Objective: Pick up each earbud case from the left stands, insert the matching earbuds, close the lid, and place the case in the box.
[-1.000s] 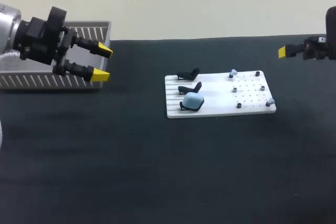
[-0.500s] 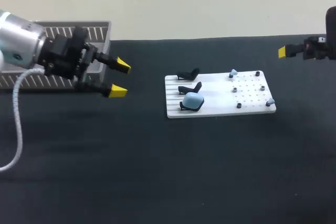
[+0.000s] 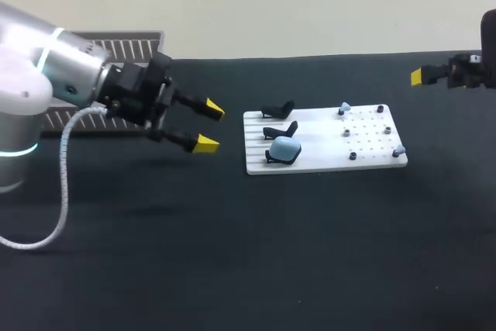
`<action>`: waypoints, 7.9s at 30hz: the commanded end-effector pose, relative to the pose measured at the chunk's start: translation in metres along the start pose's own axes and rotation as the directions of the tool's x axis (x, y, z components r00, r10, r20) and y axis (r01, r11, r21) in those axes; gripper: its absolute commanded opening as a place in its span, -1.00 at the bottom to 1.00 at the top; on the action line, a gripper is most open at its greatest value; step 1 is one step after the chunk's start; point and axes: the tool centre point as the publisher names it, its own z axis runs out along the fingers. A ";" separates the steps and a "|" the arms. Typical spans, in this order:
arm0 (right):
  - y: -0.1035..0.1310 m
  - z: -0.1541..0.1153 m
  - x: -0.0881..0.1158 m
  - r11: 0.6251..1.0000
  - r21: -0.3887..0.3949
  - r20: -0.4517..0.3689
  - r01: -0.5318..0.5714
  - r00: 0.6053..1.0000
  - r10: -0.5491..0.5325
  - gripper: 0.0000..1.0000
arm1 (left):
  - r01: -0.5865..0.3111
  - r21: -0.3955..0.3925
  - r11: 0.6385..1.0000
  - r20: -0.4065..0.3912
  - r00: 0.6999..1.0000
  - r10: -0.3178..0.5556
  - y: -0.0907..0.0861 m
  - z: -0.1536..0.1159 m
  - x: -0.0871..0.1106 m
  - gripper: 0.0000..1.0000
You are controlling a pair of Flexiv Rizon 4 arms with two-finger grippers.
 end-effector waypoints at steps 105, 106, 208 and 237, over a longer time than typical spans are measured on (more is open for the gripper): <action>0.000 0.000 0.000 1.000 0.000 0.000 0.000 1.000 0.000 1.00 | -0.087 0.151 0.985 0.009 0.996 0.087 0.043 0.123 0.021 0.11; 0.000 0.000 0.000 1.000 0.000 0.000 0.000 1.000 0.000 1.00 | -0.087 0.151 0.985 0.009 0.996 0.087 0.044 0.123 0.021 0.11; 0.154 -0.011 0.046 0.962 -0.118 -0.018 0.247 0.968 -0.251 1.00 | -0.194 0.011 0.981 0.362 0.915 0.177 0.011 0.020 -0.049 -1.00; 0.258 0.068 0.054 0.948 -0.227 -0.189 0.221 0.945 -0.266 1.00 | -0.194 0.011 0.981 0.362 0.915 0.177 0.011 0.020 -0.049 -1.00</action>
